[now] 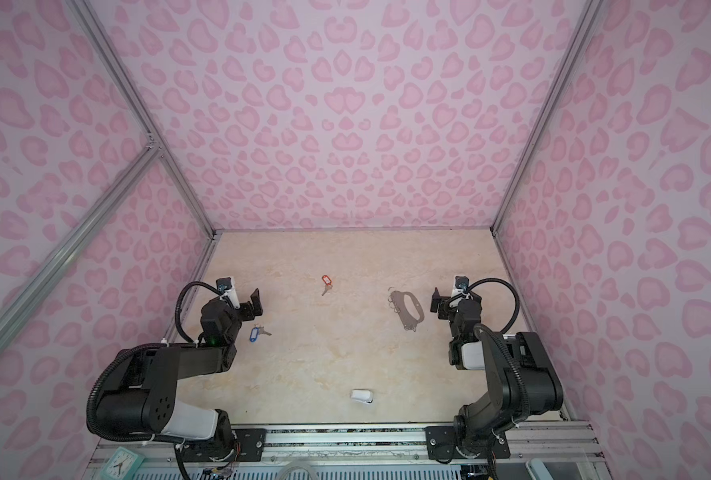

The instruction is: Put the keys on the keyring

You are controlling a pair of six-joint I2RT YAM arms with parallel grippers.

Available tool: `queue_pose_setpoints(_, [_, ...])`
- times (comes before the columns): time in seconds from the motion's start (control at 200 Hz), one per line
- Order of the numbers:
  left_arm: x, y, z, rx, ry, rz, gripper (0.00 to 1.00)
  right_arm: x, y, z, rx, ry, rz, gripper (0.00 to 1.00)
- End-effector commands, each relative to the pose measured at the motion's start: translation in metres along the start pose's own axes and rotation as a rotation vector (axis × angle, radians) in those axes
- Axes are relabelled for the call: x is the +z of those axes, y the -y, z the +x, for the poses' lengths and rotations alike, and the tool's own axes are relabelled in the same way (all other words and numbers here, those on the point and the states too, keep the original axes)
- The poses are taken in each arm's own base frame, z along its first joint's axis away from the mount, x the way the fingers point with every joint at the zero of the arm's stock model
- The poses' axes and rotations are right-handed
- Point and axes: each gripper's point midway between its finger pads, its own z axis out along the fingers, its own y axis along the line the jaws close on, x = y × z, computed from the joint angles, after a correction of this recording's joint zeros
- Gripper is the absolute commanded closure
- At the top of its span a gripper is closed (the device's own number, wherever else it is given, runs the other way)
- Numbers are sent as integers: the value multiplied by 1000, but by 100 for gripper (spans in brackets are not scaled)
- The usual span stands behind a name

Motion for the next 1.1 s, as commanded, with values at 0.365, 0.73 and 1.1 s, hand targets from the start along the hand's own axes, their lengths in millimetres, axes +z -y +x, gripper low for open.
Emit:
queue_pose_setpoints(0.365, [-1,-1,-6,1,25,-3,2,0,0,0,5,-1,1,0])
queue_pose_setpoints(0.73, [0,0,-7,1,26,-2,2,1,-1,1,5,-4,0,0])
queue_pose_setpoints(1.1, [0,-1,-6,4,24,-5,1,0,-1,0,-16,2,30,2])
